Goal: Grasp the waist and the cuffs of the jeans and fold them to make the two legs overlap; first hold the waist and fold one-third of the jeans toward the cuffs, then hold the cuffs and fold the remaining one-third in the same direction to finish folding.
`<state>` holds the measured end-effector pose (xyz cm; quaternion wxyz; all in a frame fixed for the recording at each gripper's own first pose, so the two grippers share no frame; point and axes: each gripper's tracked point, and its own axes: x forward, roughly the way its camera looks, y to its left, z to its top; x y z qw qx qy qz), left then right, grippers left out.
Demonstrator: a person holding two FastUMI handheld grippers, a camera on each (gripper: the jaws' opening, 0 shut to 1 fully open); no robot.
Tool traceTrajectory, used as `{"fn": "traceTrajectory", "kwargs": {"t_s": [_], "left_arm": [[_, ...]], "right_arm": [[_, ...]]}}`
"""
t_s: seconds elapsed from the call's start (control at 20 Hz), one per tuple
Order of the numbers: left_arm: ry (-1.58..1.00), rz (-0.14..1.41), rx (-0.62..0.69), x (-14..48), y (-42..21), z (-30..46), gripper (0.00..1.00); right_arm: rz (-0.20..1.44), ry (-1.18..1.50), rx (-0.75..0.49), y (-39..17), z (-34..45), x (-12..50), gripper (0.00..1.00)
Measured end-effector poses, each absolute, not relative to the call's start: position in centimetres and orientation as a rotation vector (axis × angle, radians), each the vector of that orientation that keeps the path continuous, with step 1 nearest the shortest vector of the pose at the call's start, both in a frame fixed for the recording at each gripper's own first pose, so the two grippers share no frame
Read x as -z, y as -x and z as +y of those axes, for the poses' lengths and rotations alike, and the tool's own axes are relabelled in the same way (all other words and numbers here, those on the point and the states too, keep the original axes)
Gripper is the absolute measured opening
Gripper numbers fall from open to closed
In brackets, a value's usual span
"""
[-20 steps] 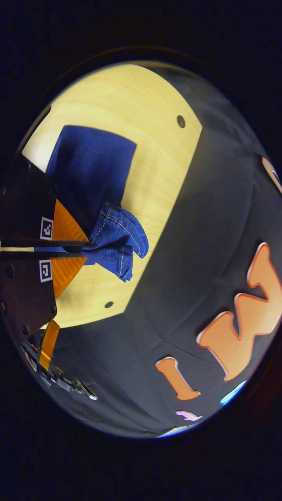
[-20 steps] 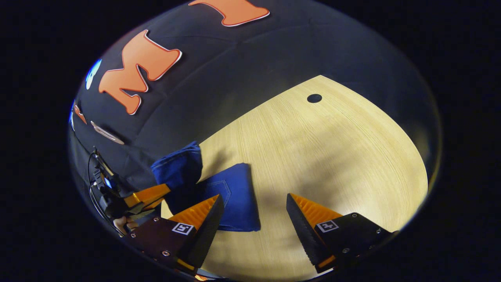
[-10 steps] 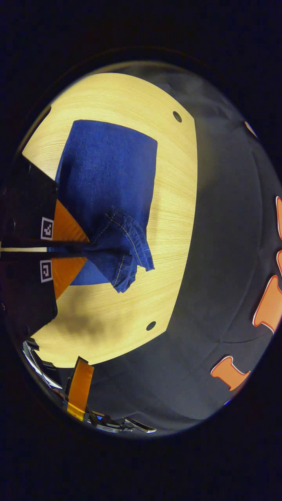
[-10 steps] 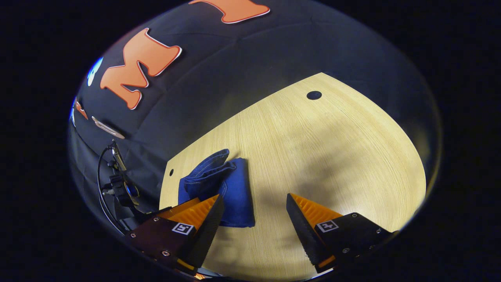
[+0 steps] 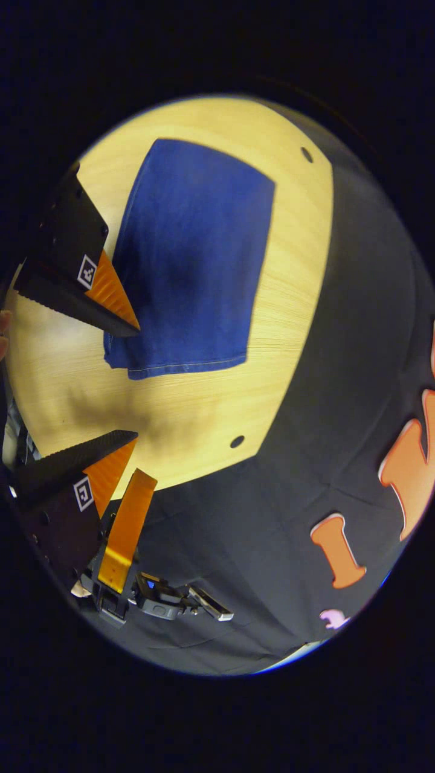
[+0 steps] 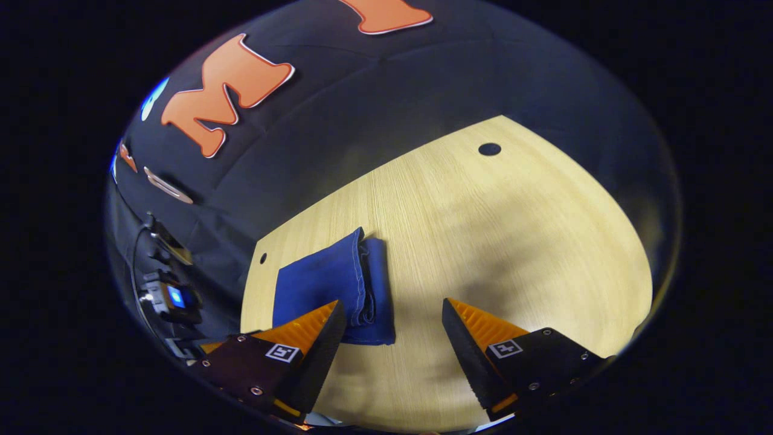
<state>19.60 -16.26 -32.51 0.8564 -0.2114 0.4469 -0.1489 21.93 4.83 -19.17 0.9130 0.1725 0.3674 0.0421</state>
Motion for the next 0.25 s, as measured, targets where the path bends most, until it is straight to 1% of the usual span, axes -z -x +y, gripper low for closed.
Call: {"fn": "traceTrajectory", "kwargs": {"t_s": [0.15,0.25], "left_arm": [[0.422,0.801,0.295,26.9,-20.0,-12.7,0.96],[0.428,0.702,0.293,23.6,-19.5,-9.9,0.96]], "right_arm": [[0.679,-0.295,-0.059,-21.6,4.6,15.6,0.98],[0.619,-0.178,-0.011,-21.2,3.7,13.4,0.98]]}}
